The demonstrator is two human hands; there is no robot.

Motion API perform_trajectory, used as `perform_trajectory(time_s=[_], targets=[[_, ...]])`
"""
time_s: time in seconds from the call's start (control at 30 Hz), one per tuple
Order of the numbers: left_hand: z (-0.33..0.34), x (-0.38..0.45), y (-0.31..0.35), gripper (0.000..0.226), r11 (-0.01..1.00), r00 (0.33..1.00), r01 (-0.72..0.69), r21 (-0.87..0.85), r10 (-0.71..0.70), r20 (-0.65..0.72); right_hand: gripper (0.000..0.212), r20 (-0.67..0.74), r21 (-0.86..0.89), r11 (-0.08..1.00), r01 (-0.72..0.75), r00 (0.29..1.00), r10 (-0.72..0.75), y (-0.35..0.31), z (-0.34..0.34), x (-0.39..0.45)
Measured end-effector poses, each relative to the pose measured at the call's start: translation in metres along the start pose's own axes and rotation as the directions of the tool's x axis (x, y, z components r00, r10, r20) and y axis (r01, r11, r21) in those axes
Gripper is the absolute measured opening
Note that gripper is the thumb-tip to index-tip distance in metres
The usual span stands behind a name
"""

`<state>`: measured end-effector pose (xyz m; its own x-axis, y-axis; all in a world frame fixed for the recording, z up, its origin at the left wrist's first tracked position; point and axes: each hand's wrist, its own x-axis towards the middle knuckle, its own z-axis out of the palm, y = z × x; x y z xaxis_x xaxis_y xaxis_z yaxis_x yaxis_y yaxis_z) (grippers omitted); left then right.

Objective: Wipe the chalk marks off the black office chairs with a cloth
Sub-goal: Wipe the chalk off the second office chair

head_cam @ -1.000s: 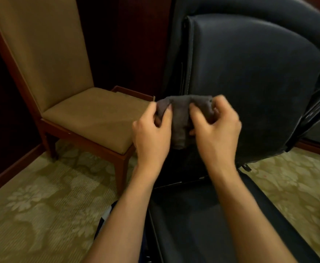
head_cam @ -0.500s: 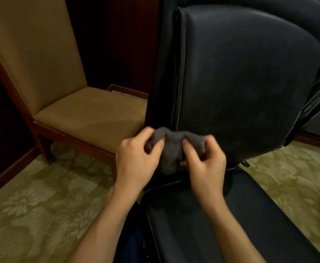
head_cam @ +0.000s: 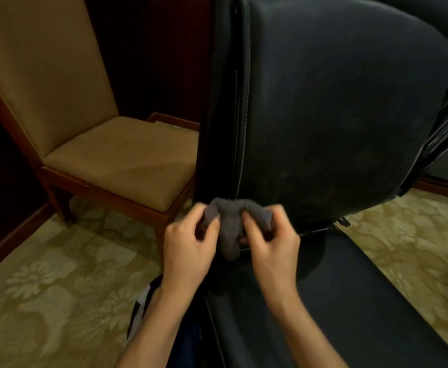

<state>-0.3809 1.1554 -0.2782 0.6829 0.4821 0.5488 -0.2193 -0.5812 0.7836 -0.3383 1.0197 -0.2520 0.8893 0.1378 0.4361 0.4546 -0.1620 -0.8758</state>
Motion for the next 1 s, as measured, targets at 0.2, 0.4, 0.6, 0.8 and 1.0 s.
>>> perform_trajectory(time_s=[0.2,0.4,0.6,0.8,1.0], targets=[[-0.001,-0.003,-0.007,0.010,0.999,1.000,-0.021,0.031,0.022,-0.020,0.019,0.000,-0.078,0.996,0.040,0.999,-0.040,-0.002,0.003,-0.006],[-0.006,0.039,0.033,0.009,0.992,0.988,-0.122,-0.008,0.121,-0.096,0.015,-0.058,-0.058,0.983,0.172,0.983,-0.175,-0.053,0.000,0.037],[0.007,-0.009,-0.016,0.011,0.999,0.999,-0.045,0.030,0.046,-0.029,0.021,-0.006,-0.116,0.984,0.132,0.991,-0.134,0.017,0.009,-0.009],[0.014,-0.043,-0.049,0.023,0.975,0.974,0.220,0.040,-0.221,0.040,0.017,0.083,-0.094,0.989,-0.116,0.989,0.124,0.048,0.017,-0.047],[0.001,-0.015,-0.016,0.012,0.990,0.983,0.142,-0.008,-0.142,-0.119,0.015,0.008,-0.036,0.999,0.028,1.000,-0.028,-0.011,0.023,-0.036]])
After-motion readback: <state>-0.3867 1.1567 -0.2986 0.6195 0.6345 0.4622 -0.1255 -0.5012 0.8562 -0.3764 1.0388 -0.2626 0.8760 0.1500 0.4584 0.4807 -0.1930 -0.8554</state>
